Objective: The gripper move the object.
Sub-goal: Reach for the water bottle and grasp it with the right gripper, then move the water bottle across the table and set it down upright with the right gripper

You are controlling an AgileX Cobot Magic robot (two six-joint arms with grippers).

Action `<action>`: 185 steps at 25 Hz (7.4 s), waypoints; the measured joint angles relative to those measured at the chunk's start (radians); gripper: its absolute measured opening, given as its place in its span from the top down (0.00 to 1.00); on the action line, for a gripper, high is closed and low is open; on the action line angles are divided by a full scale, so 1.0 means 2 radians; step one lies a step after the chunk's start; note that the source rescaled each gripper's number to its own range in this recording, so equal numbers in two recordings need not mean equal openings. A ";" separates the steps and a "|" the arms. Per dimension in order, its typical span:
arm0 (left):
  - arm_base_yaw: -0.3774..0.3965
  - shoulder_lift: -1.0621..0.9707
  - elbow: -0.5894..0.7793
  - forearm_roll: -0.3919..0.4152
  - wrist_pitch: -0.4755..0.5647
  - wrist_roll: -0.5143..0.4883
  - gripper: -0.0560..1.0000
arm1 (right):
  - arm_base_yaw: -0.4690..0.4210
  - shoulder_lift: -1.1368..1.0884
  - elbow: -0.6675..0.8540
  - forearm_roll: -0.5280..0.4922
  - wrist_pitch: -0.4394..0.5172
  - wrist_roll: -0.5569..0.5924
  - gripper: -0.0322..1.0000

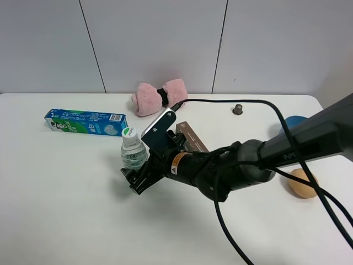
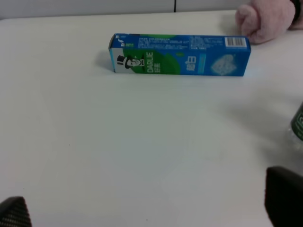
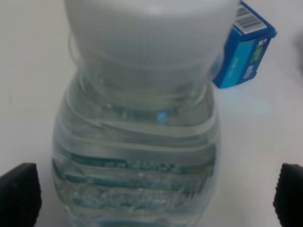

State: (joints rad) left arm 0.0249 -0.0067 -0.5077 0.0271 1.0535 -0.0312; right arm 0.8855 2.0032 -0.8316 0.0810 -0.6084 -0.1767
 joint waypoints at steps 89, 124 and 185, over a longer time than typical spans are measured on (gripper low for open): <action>0.000 0.000 0.000 0.000 0.000 0.000 0.00 | -0.002 -0.106 0.001 -0.007 0.107 0.067 0.97; 0.000 0.000 0.000 0.000 0.000 0.000 0.00 | -0.300 -0.299 0.003 -0.029 0.338 -0.050 0.97; 0.000 0.000 0.000 0.000 0.000 0.000 0.00 | -0.313 -0.002 0.002 -0.184 -0.017 0.148 0.00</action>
State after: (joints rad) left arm 0.0249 -0.0067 -0.5077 0.0271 1.0535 -0.0312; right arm 0.2604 1.9997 -0.8268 -0.2861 -0.6430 0.1195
